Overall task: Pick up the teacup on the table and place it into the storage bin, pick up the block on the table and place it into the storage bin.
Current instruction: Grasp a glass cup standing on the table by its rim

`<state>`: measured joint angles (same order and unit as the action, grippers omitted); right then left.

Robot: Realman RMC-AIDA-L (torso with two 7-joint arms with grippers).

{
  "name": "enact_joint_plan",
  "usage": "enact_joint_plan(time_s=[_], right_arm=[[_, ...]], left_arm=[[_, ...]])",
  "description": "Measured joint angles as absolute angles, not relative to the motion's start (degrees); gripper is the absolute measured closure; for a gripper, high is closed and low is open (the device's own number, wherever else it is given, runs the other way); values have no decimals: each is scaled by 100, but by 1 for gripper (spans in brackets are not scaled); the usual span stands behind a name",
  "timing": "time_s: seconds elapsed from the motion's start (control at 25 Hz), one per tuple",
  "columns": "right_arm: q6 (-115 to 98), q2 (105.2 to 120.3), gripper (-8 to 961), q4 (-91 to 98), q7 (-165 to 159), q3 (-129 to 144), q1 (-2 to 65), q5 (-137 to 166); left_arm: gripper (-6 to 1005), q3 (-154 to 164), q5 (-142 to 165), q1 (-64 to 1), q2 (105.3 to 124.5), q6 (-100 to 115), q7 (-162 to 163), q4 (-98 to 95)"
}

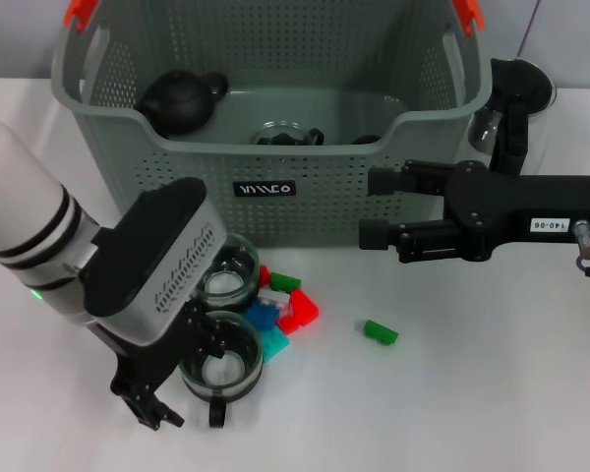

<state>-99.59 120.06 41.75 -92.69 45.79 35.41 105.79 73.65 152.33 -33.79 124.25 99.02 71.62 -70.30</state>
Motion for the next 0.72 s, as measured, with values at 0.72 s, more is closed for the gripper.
enact_joint_plan(time_s=[0.72], right_arm=[[-9949,11985,7,4174,-9286,4579,3542,10582]], left_arm=[[231,7435,15229,-3525,12437,9790,7238,-6672]])
